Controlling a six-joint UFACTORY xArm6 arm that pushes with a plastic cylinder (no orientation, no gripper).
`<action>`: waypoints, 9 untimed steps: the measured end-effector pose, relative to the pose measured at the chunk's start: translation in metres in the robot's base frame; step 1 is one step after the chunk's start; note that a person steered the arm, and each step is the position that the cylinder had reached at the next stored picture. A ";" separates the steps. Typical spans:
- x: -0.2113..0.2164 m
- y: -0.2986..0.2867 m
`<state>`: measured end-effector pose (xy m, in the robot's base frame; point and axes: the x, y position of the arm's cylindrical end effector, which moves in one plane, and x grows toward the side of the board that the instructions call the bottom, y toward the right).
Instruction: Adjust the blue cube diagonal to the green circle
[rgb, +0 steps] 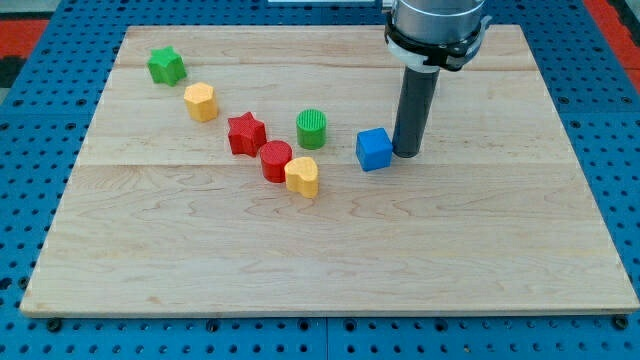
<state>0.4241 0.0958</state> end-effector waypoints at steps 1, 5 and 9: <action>0.005 -0.001; -0.107 0.103; -0.183 0.128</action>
<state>0.2408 0.2236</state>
